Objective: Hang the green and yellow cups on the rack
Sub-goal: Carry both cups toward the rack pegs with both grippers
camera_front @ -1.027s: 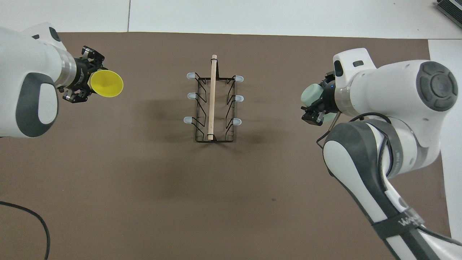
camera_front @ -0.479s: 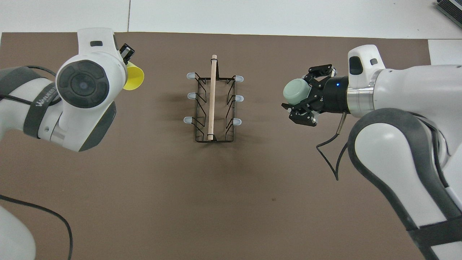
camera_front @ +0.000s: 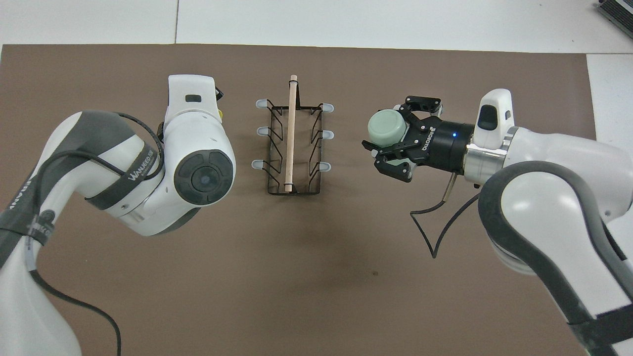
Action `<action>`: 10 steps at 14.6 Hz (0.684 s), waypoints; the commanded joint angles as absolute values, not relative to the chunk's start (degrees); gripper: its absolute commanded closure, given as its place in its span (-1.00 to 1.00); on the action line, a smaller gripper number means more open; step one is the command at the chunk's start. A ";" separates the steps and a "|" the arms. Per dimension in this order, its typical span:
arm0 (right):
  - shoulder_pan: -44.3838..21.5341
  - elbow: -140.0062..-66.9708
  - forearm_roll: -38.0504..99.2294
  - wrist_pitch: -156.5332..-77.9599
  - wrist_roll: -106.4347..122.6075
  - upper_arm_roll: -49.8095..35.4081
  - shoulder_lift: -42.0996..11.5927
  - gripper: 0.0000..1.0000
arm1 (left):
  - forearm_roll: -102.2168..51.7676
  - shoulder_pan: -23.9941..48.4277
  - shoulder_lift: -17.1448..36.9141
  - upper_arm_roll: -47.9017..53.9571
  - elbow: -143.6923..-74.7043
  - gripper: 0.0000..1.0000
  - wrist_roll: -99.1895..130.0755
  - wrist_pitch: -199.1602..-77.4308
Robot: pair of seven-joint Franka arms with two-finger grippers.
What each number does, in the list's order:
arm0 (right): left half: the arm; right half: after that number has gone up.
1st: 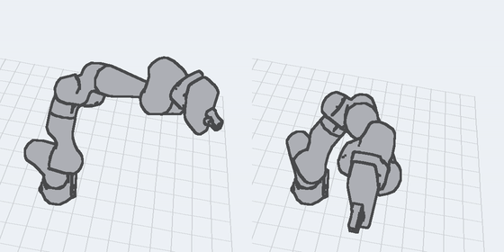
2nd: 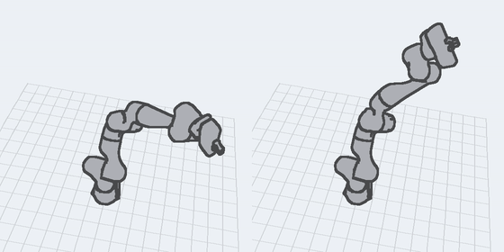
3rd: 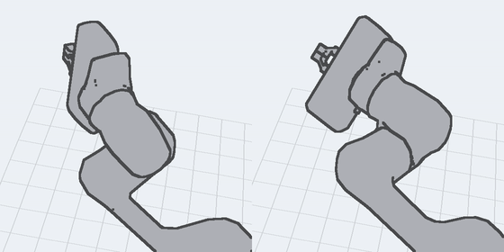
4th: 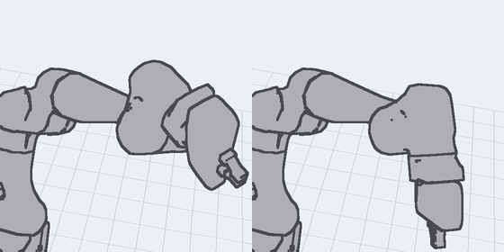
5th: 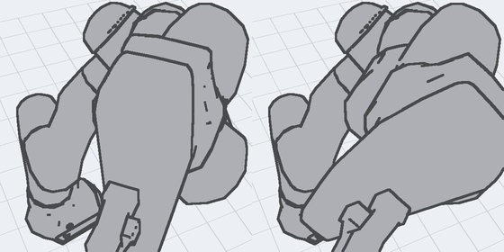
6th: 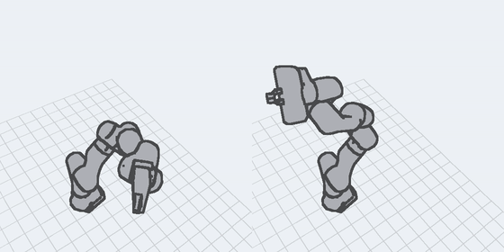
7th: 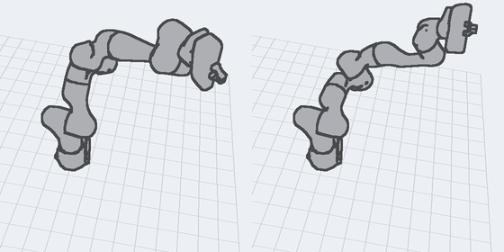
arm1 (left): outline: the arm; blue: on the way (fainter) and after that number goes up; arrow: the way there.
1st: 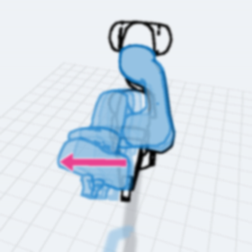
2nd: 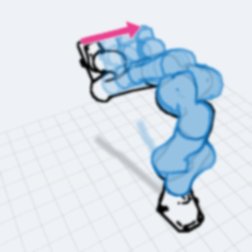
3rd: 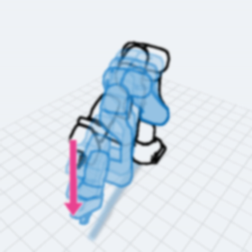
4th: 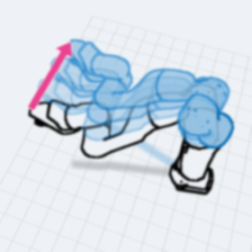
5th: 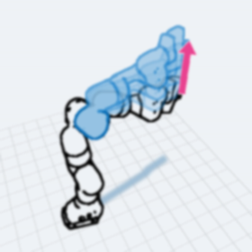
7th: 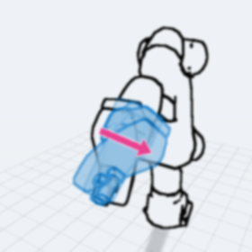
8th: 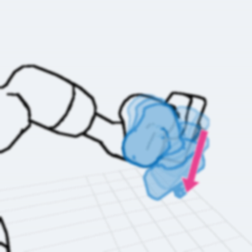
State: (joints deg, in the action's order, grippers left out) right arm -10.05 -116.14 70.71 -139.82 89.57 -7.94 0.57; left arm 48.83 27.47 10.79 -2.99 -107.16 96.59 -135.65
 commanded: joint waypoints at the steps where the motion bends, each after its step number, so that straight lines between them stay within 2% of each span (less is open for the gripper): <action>1: -13.61 -120.84 82.57 -145.44 94.99 -8.17 3.69 1.00 | 52.12 30.23 7.38 -4.04 -111.80 1.00 99.23 -136.67; 4: -18.54 -121.90 97.68 -151.61 104.63 -8.17 2.12 1.00 | 59.30 33.56 7.38 -4.04 -113.46 1.00 106.93 -134.92; 7: -19.07 -121.47 112.64 -151.09 118.71 -8.17 -0.70 1.00 | 61.26 36.03 6.77 -4.04 -115.48 1.00 109.07 -133.51; 10: -19.51 -121.03 116.44 -149.77 123.39 -8.17 -3.16 1.00 | 61.35 38.05 5.89 -4.04 -116.71 1.00 110.82 -131.84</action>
State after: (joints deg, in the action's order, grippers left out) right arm -19.36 -121.62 113.38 -150.74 120.04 -8.24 -1.75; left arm 59.72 35.73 8.99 -3.11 -113.49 108.66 -133.81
